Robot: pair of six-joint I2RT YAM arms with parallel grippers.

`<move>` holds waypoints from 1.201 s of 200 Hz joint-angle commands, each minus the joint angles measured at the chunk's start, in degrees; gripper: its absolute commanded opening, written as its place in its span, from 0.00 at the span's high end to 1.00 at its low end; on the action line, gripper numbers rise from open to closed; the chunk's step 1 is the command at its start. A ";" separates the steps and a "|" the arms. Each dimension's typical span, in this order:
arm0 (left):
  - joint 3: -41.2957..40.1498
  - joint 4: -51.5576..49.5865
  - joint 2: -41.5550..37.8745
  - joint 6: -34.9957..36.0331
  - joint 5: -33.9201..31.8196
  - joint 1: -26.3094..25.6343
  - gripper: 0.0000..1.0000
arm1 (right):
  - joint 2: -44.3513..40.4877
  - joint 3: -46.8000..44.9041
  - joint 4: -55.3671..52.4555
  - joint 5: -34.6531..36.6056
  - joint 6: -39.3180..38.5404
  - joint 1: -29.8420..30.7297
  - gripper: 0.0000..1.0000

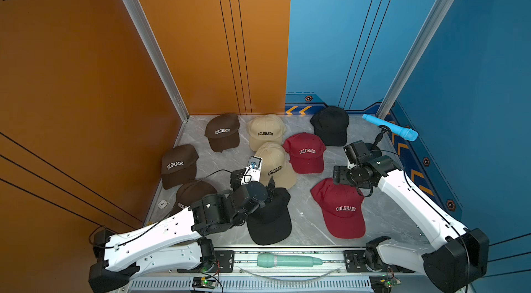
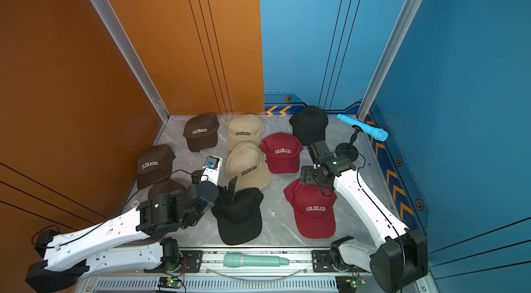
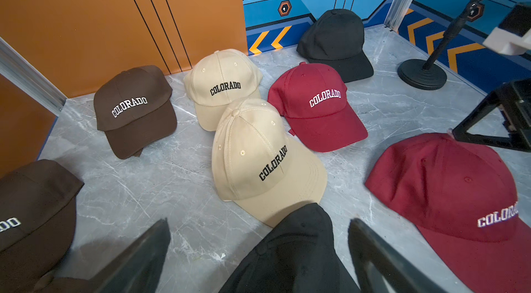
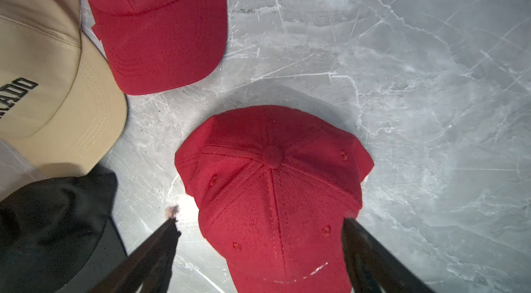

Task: Stack the baseball caps by color
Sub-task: Pick up the baseball cap from the center of the board.

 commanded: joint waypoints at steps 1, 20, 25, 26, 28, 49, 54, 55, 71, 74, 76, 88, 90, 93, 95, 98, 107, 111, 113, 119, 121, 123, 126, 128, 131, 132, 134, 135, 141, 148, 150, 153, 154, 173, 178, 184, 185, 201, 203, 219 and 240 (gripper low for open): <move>1.34 -2.26 -0.16 -1.55 0.86 0.65 0.02 | -1.68 0.07 0.03 -0.90 -1.66 -0.30 0.09; 1.02 -3.06 -0.33 -2.59 0.68 0.69 0.02 | -1.85 0.10 0.04 -1.03 -2.24 -0.56 0.10; 1.00 -3.54 -0.31 -3.02 0.38 0.69 0.02 | -1.80 0.13 0.10 -1.13 -2.24 -0.65 0.09; 1.00 -3.70 -0.35 -3.10 0.36 0.67 0.02 | -1.83 0.10 0.10 -1.11 -2.24 -0.66 0.10; 1.00 -3.99 -0.38 -3.43 0.22 0.74 0.02 | -1.79 0.10 0.10 -1.17 -2.24 -0.67 0.10; 1.10 -6.60 -0.47 -6.21 -0.28 0.81 0.02 | -0.90 -0.06 0.44 -2.01 -1.93 -0.68 0.10; 0.91 -7.02 -0.59 -6.86 -0.46 0.84 0.02 | -0.53 -0.05 0.52 -2.21 -1.65 -0.63 0.11; 0.91 -7.10 -0.67 -6.96 -0.50 0.83 0.02 | -0.50 -0.12 0.44 -2.27 -1.64 -0.65 0.11; -0.41 -7.20 -1.57 -7.92 -0.61 1.01 0.02 | 0.12 -0.09 -0.32 -2.11 -0.85 -0.39 0.13; -0.66 -7.15 -1.79 -7.97 -0.67 1.14 0.02 | 0.09 -0.16 -0.35 -2.03 -0.64 -0.27 0.13; -0.82 -7.18 -1.86 -8.01 -0.66 1.21 0.02 | 0.01 -0.23 -0.41 -1.97 -0.48 -0.26 0.14; -1.27 -7.19 -2.43 -7.73 -0.23 2.01 0.02 | -0.45 -0.31 -0.65 -1.31 0.40 -0.06 0.15; -1.26 -7.19 -2.59 -7.55 0.00 2.22 0.02 | -0.52 -0.33 -0.73 -1.22 0.53 -0.06 0.15; -1.31 -7.19 -2.66 -7.31 0.27 2.23 0.03 | -0.59 -0.32 -0.82 -1.09 0.73 0.02 0.15; -1.29 -7.13 -2.71 -7.16 0.43 2.65 0.02 | -0.66 -0.25 -0.97 -0.92 0.92 0.03 0.15; -1.33 -7.11 -2.80 -6.81 0.72 2.95 0.02 | -0.71 -0.10 -1.27 -0.74 1.18 0.11 0.15; -1.37 -6.72 -2.85 -5.76 1.78 3.93 0.02 | -0.96 0.38 -2.17 -0.20 1.68 0.25 0.15; -1.29 -6.60 -2.78 -5.31 2.45 4.35 0.02 | -0.91 0.49 -2.58 -0.07 1.75 0.29 0.15; -1.30 -6.47 -2.77 -5.17 2.80 4.74 0.02 | -0.83 0.66 -2.75 -0.05 1.79 0.38 0.15; -1.25 -6.25 -2.70 -4.51 3.32 5.52 0.02 | -0.73 1.15 -3.32 0.39 1.98 0.38 0.15; -1.27 -6.17 -2.68 -4.35 4.87 5.78 0.02 | -0.70 1.19 -3.50 0.53 2.09 0.38 0.15; -1.24 -6.12 -2.65 -4.22 5.47 6.04 0.02 | -0.65 1.25 -3.70 0.69 2.07 0.47 0.15; -1.28 -5.98 -2.67 -4.06 6.06 6.37 0.02 | -0.53 1.53 -3.87 0.74 2.13 0.48 0.16; -1.28 -5.90 -2.67 -4.00 6.39 6.58 0.02 | -0.45 1.60 -4.04 0.81 2.19 0.47 0.16; -1.28 -5.80 -2.60 -3.90 6.71 6.89 0.02 | -0.30 1.80 -4.23 0.83 2.11 0.50 0.16; -1.28 -5.79 -2.63 -3.90 6.82 6.98 0.02 | -0.25 1.86 -4.27 0.83 2.13 0.53 0.16; -1.28 -5.72 -2.51 -3.89 7.06 7.26 0.02 | -0.12 1.94 -4.44 0.83 2.15 0.55 0.16; -1.28 -5.75 -2.50 -3.89 7.08 7.25 0.02 | -0.07 1.97 -4.46 0.75 2.15 0.55 0.16; -1.33 -5.56 -2.43 -4.06 7.46 7.53 0.02 | 0.52 2.25 -4.85 0.68 2.15 0.60 0.16; -1.60 -5.10 -2.54 -4.30 7.71 7.62 0.02 | 1.33 2.57 -5.36 0.68 2.10 0.64 0.16; -1.73 -4.89 -2.57 -4.32 7.81 7.62 0.02 | 1.59 2.67 -5.55 0.62 2.07 0.64 0.16; -1.87 -4.56 -2.66 -4.39 7.94 7.59 0.02 | 1.95 2.77 -5.75 0.65 2.06 0.72 0.16; -1.97 -4.47 -2.67 -4.40 8.01 7.59 0.02 | 2.11 2.78 -5.82 0.66 2.02 0.73 0.17; -3.54 -1.78 -3.07 -4.15 9.09 7.59 0.02 | 4.27 3.47 -6.51 2.01 1.74 0.66 0.17; -3.97 -1.19 -3.03 -3.94 9.23 7.59 0.02 | 4.82 3.63 -6.42 2.10 1.56 0.36 0.17; -4.36 -0.37 -3.02 -3.65 9.51 7.66 0.02 | 5.58 3.92 -6.33 1.95 1.30 -0.06 0.17; -4.40 -0.22 -2.98 -3.59 9.50 7.67 0.02 | 5.68 3.97 -6.33 1.88 1.29 -0.15 0.18; -5.10 1.19 -2.29 -3.30 10.31 7.87 0.02 | 8.04 4.82 -6.20 1.58 0.69 -1.01 0.19; -5.18 1.25 -2.25 -3.28 10.42 7.88 0.02 | 8.35 4.88 -6.18 1.55 0.62 -1.07 0.19; -5.28 1.59 -1.06 -3.29 11.38 7.99 0.02 | 10.44 5.41 -5.64 1.66 0.27 -1.52 0.21; -5.41 1.66 0.36 -3.44 12.05 7.94 0.02 | 12.33 5.97 -5.23 0.58 0.13 -2.23 0.22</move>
